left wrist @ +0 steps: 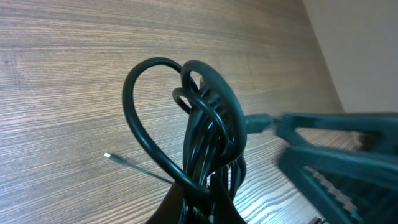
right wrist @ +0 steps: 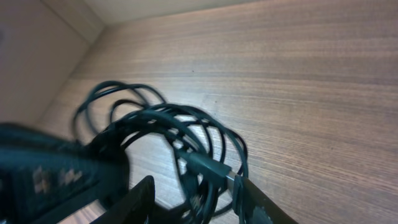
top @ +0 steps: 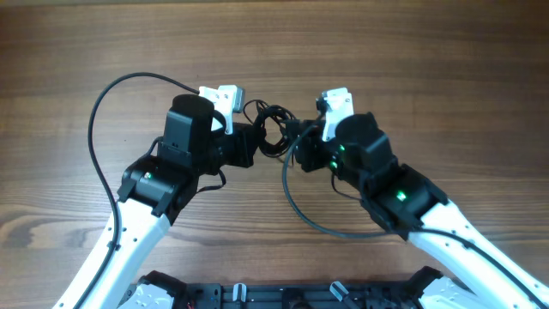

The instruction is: Untangle cables

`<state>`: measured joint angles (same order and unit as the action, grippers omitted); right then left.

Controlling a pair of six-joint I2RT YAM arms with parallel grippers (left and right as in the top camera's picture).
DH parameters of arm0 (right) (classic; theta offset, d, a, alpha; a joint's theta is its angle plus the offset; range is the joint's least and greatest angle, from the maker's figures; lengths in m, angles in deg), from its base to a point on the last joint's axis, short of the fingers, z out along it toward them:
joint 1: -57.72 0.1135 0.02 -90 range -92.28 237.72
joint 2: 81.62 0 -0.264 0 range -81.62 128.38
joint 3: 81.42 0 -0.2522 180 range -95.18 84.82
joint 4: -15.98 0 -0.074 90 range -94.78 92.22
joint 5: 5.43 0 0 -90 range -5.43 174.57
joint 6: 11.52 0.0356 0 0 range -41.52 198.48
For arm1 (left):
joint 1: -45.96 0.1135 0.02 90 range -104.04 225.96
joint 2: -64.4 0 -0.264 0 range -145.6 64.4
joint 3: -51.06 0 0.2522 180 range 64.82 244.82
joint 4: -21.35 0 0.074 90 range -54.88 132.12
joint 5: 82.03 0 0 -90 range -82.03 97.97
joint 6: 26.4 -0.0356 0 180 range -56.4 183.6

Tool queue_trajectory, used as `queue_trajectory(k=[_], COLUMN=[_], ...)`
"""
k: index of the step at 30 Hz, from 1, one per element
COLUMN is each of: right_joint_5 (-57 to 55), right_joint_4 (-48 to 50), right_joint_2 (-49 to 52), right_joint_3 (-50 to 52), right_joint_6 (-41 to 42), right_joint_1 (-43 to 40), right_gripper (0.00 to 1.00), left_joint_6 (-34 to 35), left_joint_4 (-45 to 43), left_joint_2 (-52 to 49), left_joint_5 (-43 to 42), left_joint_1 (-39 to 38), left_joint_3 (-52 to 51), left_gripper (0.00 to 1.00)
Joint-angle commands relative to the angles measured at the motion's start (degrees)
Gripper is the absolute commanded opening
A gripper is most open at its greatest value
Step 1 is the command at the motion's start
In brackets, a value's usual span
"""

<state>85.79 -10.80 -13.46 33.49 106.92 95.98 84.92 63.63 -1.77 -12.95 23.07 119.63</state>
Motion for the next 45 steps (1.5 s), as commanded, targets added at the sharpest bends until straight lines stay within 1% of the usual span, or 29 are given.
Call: queue_trajectory(k=[1, 3, 4, 6, 8, 9, 10, 11, 14, 20, 21, 22, 23, 25, 28, 29, 32, 35, 37, 40, 42, 45], right_joint_5=[0.15, 0.17, 0.70, 3.52, 5.49, 5.03, 4.15, 3.02, 2.86, 6.75, 6.84, 7.50, 8.72, 11.91, 13.97, 14.95, 18.36, 21.84, 22.84, 22.86, 22.91, 25.07], right_joint_4=[2.16, 2.69, 2.73, 2.80, 2.60, 2.01, 1.84, 1.79, 2.12, 0.22, -1.09, -1.90, -2.47, -2.29, -1.46, -1.14, -1.09, -0.87, -0.94, -1.05, -1.01, -0.98], right_joint_2=[3.13, 3.69, 3.74, 3.67, 3.67, 3.63, 3.61, 3.58, 2.91, 0.33, 0.28, 0.31, 0.31, 0.31, 0.52, 0.79, 1.95, 3.26, 3.65, 3.63, 3.63, 3.63], right_joint_3=[0.35, 0.35, 0.35, 0.35, 0.35, 0.35, 0.35, 0.35, 0.33, 0.33, 0.35, 0.35, 0.35, 0.35, 0.35, 0.35, 0.35, 0.35, 0.35, 0.35, 0.35, 0.35], right_joint_6=[1.51, 1.46, 1.49, 1.46, 1.29, -0.22, -0.66, -0.63, 0.87, 1.40, 0.44, -0.02, 0.00, -0.02, -0.92, -1.55, -3.37, -5.64, -5.90, -5.99, -5.95, -5.75], right_joint_1=[-0.31, -0.31, -0.31, -0.31, -0.31, -0.31, -0.33, -0.37, -1.27, -4.50, -5.20, -5.64, -6.05, -6.29, -6.29, -6.29, -6.29, -6.29, -6.29, -6.29, -6.29, -6.29], right_gripper=[0.46, 0.42, 0.36, 0.28, 0.28, 0.49, 0.61, 0.67, 0.72, 0.73, 0.72, 0.65, 0.61, 0.56, 0.44, 0.42, 0.41, 0.37, 0.33, 0.32, 0.27, 0.17], left_joint_6=[-1.62, -1.62, -1.62, -1.62, -1.62, -1.64, -1.64, -1.64, -1.66, -1.64, -1.64, -1.62, -1.60, -1.55, -1.40, -1.40, -1.40, -1.38, -1.40, -1.40, -1.40, -1.40], left_joint_4=[-0.22, -0.20, -0.20, -0.20, -0.22, -0.22, -0.20, -0.15, 0.79, 2.40, 2.32, 2.19, 2.14, 2.14, 2.05, 1.95, 1.49, 1.31, 1.31, 1.31, 1.29, 1.29], left_joint_2=[0.46, 0.46, 0.46, 0.46, 0.46, 0.46, 0.46, 0.46, 0.46, 0.46, 0.46, 0.46, 0.46, 0.46, 0.46, 0.46, 0.46, 0.46, 0.46, 0.46, 0.46, 0.46], left_joint_5=[-1.57, -1.57, -1.57, -1.55, -1.55, -1.55, -1.55, -1.53, -1.53, -1.53, -1.53, -1.53, -1.55, -1.60, -2.80, -3.45, -5.07, -5.20, -5.20, -5.20, -5.20, -5.20], left_joint_1=[0.24, 0.24, 0.24, 0.24, 0.26, 0.26, 0.26, 0.26, 0.26, 0.26, 0.26, 0.26, 0.26, 0.26, 0.26, 0.26, 0.26, 0.26, 0.26, 0.26, 0.26, 0.26], left_joint_3=[1.01, 1.01, 1.01, 1.01, 1.01, 1.01, 1.01, 1.01, 1.01, 1.01, 1.01, 1.01, 1.01, 1.01, 1.01, 1.01, 1.01, 1.01, 1.01, 1.01, 1.01, 1.01], left_gripper=[0.04, 0.04, 0.04, 0.04, 0.04, 0.04, 0.04, 0.04, 0.04, 0.04, 0.04, 0.04, 0.04, 0.04, 0.04, 0.04, 0.04, 0.04, 0.04, 0.04, 0.04, 0.04])
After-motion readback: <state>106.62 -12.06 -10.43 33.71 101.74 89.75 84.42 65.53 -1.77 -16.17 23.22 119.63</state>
